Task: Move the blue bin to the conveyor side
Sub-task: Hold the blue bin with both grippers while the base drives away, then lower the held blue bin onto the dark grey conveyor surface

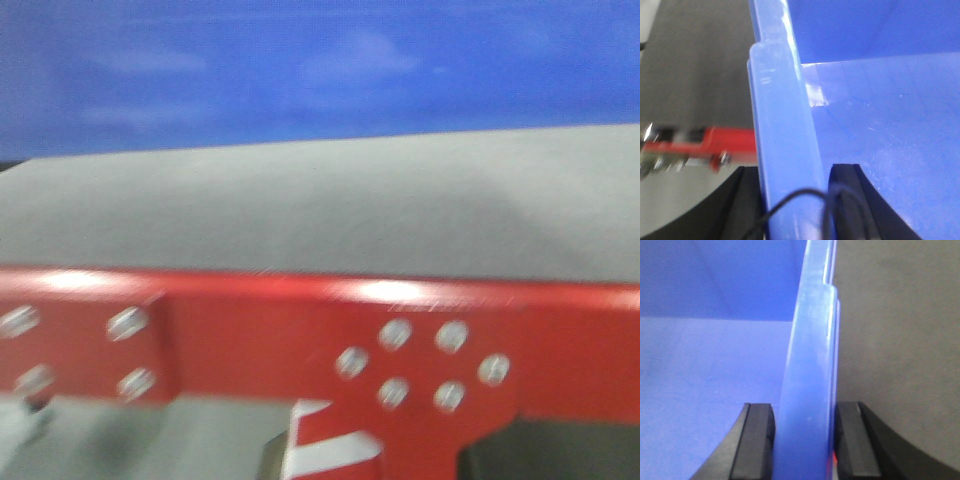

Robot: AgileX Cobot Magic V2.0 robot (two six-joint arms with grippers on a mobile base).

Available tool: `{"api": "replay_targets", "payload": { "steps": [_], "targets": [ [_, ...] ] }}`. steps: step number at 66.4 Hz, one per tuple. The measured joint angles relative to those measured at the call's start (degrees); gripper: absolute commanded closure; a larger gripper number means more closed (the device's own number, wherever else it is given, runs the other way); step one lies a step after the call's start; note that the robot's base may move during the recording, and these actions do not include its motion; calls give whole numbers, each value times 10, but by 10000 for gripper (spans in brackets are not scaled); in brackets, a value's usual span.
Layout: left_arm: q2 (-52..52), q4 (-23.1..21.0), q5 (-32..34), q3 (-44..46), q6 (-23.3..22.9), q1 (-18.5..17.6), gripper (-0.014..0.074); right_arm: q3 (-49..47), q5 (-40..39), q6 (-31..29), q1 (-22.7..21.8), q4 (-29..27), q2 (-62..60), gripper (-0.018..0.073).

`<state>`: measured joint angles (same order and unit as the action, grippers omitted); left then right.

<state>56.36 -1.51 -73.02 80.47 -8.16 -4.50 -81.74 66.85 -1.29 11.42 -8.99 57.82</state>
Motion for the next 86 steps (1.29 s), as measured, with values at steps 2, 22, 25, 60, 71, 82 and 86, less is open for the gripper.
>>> {"api": "replay_targets", "payload": {
  "steps": [2,22,25,60,71,82,86],
  "targets": [
    [0,0,0,0,0,0,614,0,0,0,0,0,0,636],
    [0,0,0,0,0,0,614,0,0,0,0,0,0,636],
    [0,0,0,0,0,0,614,0,0,0,0,0,0,636],
    [0,0,0,0,0,0,614,0,0,0,0,0,0,636],
    [0,0,0,0,0,0,614,0,0,0,0,0,0,636],
    [0,0,0,0,0,0,614,0,0,0,0,0,0,636],
    [0,0,0,0,0,0,614,0,0,0,0,0,0,636]
  ]
}}
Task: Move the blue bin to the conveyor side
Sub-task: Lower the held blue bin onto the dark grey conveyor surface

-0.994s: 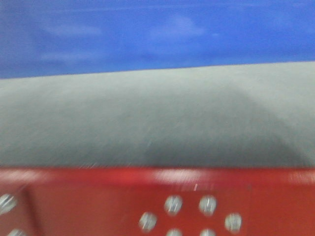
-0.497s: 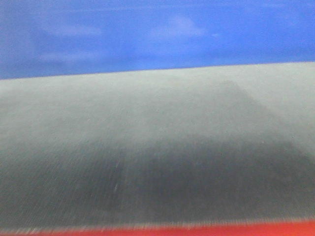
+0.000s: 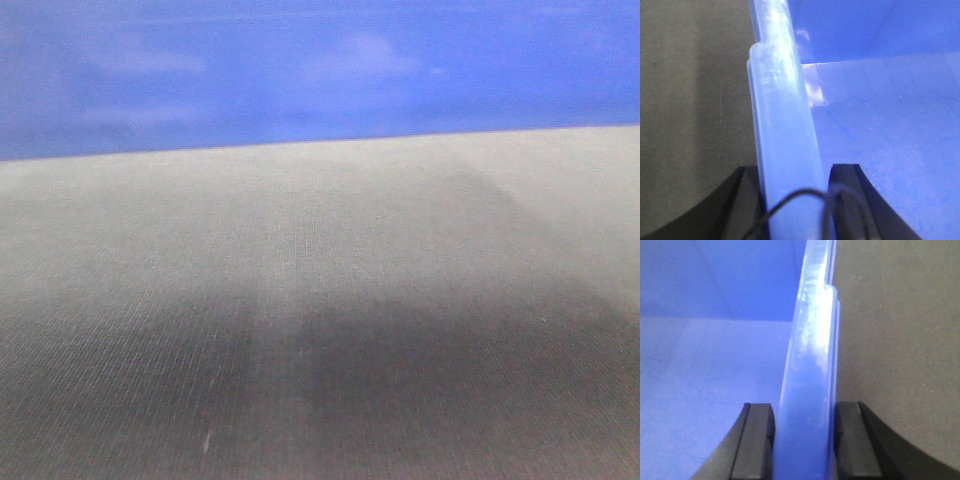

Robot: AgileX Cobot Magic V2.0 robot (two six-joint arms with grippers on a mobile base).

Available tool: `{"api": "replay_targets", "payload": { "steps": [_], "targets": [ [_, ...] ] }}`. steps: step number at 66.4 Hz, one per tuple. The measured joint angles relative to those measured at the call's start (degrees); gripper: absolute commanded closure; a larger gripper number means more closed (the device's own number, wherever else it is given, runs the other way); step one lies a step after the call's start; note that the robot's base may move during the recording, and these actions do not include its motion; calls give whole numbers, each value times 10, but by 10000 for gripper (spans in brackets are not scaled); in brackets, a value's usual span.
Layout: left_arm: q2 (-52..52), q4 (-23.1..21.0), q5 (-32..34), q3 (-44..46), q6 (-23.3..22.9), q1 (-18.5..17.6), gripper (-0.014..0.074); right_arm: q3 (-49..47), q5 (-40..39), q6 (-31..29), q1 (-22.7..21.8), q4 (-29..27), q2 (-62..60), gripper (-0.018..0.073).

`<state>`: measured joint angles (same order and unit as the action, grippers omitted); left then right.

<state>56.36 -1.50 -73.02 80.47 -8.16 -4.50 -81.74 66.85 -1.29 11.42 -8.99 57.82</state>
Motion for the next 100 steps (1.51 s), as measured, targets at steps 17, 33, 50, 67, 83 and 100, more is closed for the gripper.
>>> {"api": "replay_targets", "payload": {
  "steps": [17,33,50,67,83,100],
  "targets": [
    [0,0,0,0,0,0,614,0,0,0,0,0,0,636],
    [0,0,0,0,0,0,614,0,0,0,0,0,0,636],
    [0,0,0,0,0,0,614,0,0,0,0,0,0,636],
    [0,0,0,0,0,0,614,0,0,0,0,0,0,636],
    [0,0,14,0,0,0,614,0,0,0,0,0,0,636],
    [32,4,37,29,18,0,614,0,4,0,0,0,14,636]
  ]
}}
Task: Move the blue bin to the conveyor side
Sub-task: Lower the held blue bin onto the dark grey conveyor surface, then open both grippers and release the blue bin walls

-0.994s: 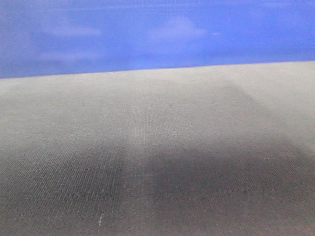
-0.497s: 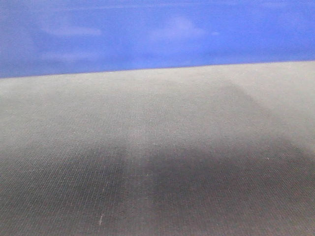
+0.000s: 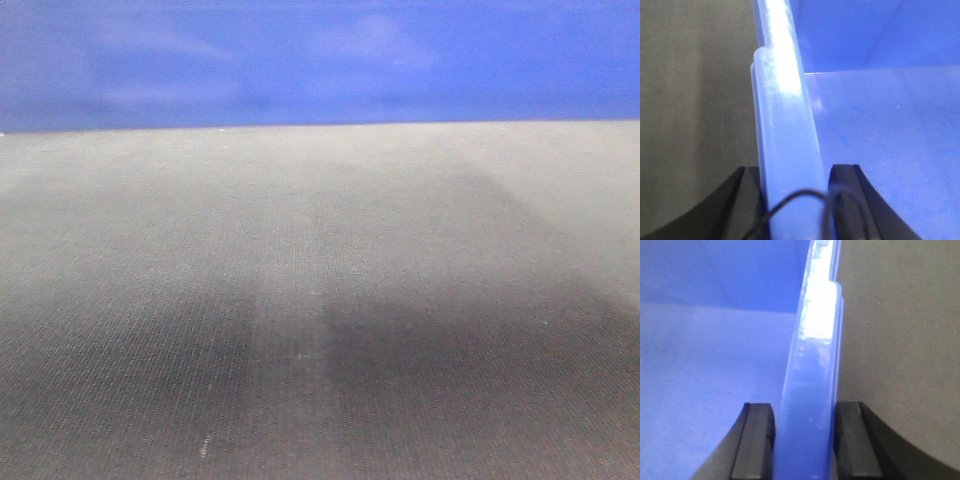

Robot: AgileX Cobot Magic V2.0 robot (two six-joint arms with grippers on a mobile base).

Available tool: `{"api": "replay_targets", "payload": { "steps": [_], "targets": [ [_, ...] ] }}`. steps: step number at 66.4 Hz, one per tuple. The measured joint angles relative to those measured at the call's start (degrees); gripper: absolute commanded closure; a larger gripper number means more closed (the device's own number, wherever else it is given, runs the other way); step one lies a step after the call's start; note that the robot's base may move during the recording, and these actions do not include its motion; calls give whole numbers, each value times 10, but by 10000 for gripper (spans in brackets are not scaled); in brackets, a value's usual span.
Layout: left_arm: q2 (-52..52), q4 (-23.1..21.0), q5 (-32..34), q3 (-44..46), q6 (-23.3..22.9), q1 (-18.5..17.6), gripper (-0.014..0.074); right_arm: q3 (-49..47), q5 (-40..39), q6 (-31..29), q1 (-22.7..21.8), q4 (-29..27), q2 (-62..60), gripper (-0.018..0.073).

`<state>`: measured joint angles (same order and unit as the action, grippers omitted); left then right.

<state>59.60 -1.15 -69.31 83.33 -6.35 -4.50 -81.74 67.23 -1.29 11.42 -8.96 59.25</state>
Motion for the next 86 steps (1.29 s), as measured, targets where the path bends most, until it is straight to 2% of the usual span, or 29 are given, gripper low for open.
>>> {"api": "replay_targets", "payload": {
  "steps": [29,50,55,59,63,66,71,72,77,82,86],
  "targets": [
    [163,20,116,19,12,0,614,0,-80,-1,0,18,161,636],
    [258,27,141,20,12,2,613,0,-139,-5,-3,21,251,636],
    [278,27,141,20,12,2,593,0,-147,-6,-3,23,265,636],
    [291,27,142,20,12,2,538,0,-153,-6,-3,24,274,629],
    [298,27,142,20,12,2,458,0,-155,-6,-3,26,280,565],
    [302,27,142,20,12,2,368,0,-156,-7,-3,26,283,482],
    [302,29,150,21,13,2,231,0,-161,-7,-3,26,285,277],
    [302,29,155,21,13,2,191,0,-162,-8,-3,26,285,208],
    [296,26,174,27,14,2,69,-3,-178,-11,-3,20,283,-14],
    [294,23,183,29,16,2,-18,-5,-185,-12,-3,22,280,-10],
    [294,23,185,29,16,2,-12,-5,-186,-13,-3,27,280,-11]
  ]
}}
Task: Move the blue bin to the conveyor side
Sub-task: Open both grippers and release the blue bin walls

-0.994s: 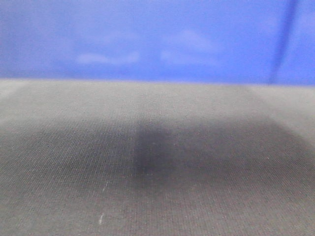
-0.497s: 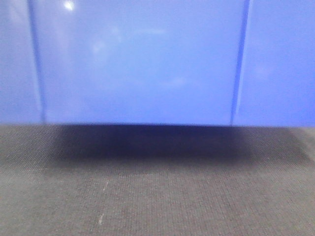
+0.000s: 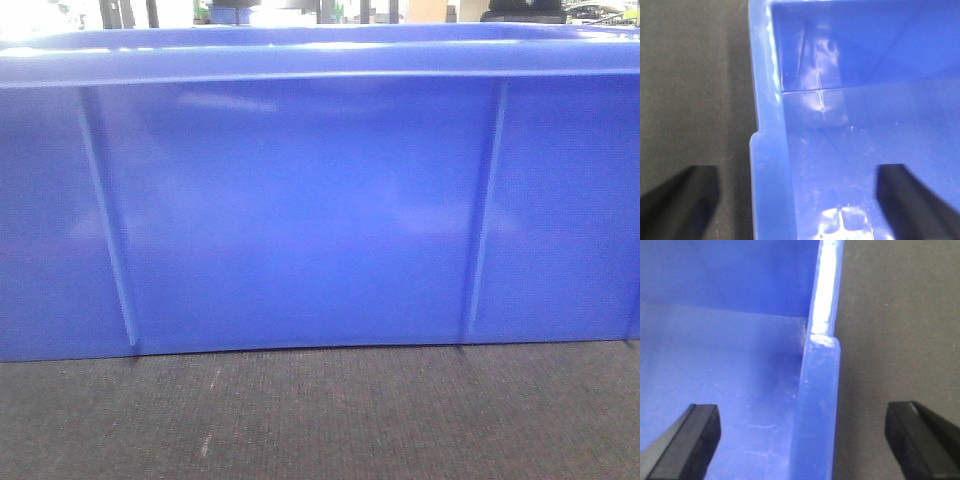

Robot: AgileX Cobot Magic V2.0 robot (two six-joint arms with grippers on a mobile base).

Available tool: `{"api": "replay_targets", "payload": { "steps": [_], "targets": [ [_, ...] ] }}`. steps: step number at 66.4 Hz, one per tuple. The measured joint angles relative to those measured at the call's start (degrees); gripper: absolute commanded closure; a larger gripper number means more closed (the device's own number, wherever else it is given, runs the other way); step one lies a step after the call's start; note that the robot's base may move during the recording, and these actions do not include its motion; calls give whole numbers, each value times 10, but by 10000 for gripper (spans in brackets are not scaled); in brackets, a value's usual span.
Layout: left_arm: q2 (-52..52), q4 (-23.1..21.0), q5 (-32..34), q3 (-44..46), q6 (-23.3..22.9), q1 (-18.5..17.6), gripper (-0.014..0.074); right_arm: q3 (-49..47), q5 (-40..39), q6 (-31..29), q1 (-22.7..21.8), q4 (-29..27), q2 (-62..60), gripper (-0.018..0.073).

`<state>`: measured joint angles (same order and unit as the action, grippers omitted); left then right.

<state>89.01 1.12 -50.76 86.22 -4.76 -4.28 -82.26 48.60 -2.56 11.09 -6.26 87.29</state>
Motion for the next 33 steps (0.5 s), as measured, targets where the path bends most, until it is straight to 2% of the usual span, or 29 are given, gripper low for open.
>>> {"api": "replay_targets", "payload": {
  "steps": [15,25,30,33],
  "targets": [
    [-17,0,-14,0,0,0,-12,0,11,0,0,3,-16,-11],
    [-93,0,-16,0,1,0,36,0,17,0,0,3,-83,-1],
    [-148,0,-16,0,2,0,102,0,28,0,0,3,-128,80],
    [-179,0,-16,-1,4,0,169,0,34,0,0,3,-152,175]
  ]
}}
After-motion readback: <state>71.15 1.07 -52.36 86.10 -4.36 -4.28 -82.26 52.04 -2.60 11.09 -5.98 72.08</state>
